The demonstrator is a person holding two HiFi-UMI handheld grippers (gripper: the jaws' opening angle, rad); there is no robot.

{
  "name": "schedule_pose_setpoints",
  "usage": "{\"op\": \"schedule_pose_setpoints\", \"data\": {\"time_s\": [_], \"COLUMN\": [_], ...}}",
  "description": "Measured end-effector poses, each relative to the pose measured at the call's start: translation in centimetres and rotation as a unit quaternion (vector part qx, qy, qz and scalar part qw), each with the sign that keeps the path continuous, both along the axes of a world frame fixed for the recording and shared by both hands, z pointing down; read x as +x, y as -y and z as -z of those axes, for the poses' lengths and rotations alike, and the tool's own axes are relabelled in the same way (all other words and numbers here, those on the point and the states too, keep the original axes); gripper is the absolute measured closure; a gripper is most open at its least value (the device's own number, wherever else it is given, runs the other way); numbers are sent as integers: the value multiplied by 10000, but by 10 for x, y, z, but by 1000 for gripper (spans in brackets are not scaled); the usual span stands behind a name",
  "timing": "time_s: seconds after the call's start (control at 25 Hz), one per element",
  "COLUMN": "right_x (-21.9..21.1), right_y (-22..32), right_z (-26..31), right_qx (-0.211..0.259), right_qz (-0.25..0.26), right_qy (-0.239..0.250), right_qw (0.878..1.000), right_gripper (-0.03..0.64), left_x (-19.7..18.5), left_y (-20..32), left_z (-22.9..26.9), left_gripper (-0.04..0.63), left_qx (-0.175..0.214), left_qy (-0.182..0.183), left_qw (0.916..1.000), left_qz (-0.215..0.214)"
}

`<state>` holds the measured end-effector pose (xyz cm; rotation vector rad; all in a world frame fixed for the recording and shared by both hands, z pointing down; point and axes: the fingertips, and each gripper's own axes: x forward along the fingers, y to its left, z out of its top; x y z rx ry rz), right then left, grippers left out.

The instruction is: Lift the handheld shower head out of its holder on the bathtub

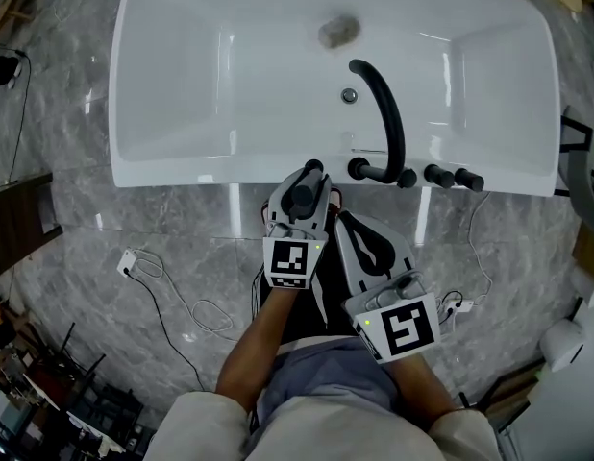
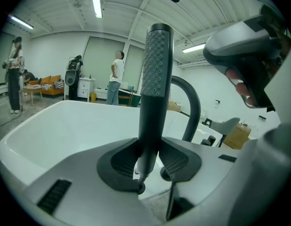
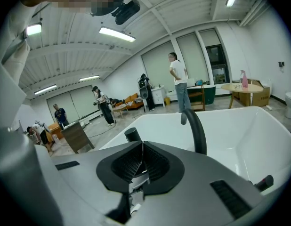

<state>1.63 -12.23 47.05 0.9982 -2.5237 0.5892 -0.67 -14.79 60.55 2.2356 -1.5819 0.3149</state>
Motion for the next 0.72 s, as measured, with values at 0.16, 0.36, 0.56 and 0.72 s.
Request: {"op": "schedule_pose_setpoints", "data": {"time_s": [0.16,0.36,0.56,0.72], "right_x": [-3,-5,-3,0], "right_y": [3,-1,-2,-4], "right_z": [9,20,29,34], "right_qx": [60,120,187,234], "right_qz": [5,94,95,94], "right_qy": [13,-26,-23,-30], "right_qw": [10000,9999,9998,9997], "right_gripper": [597,597,597,597], "left_x": [-6,-7,-10,-13], "left_y": [0,-2,-1,-5], "left_z": [9,20,30,37], "left_gripper": [454,454,454,454], "left_qx": [-9,-50,-140,-180], "left_qy": [2,-10,-75,-190], "left_qw": [10000,10000,9998,9995], "left_qz": [44,31,106,176]}}
